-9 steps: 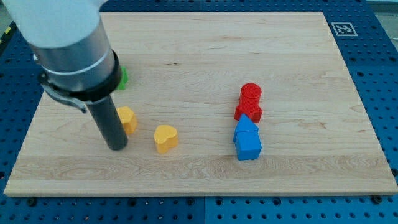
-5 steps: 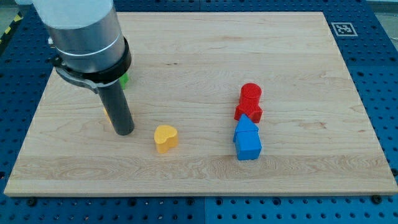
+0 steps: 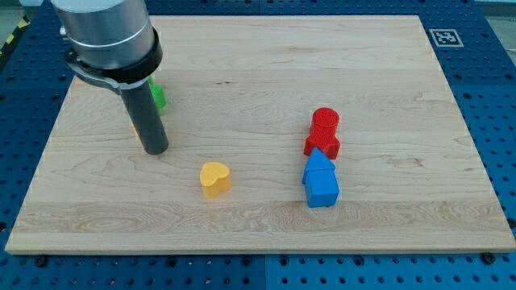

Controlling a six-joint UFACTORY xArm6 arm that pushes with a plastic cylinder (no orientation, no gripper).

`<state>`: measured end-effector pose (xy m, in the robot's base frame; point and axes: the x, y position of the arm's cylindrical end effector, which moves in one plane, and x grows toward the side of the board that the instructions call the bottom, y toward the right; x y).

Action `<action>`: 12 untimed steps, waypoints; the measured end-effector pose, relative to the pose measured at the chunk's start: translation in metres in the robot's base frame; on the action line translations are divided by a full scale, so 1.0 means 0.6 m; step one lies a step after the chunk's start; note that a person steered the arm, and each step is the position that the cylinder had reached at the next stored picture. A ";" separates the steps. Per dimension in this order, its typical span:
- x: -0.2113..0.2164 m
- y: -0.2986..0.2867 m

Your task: Move the yellow blocks to the bottom of the green blocks

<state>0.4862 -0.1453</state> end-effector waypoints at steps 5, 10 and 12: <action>0.028 -0.012; 0.058 0.095; 0.033 0.142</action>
<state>0.5057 -0.0599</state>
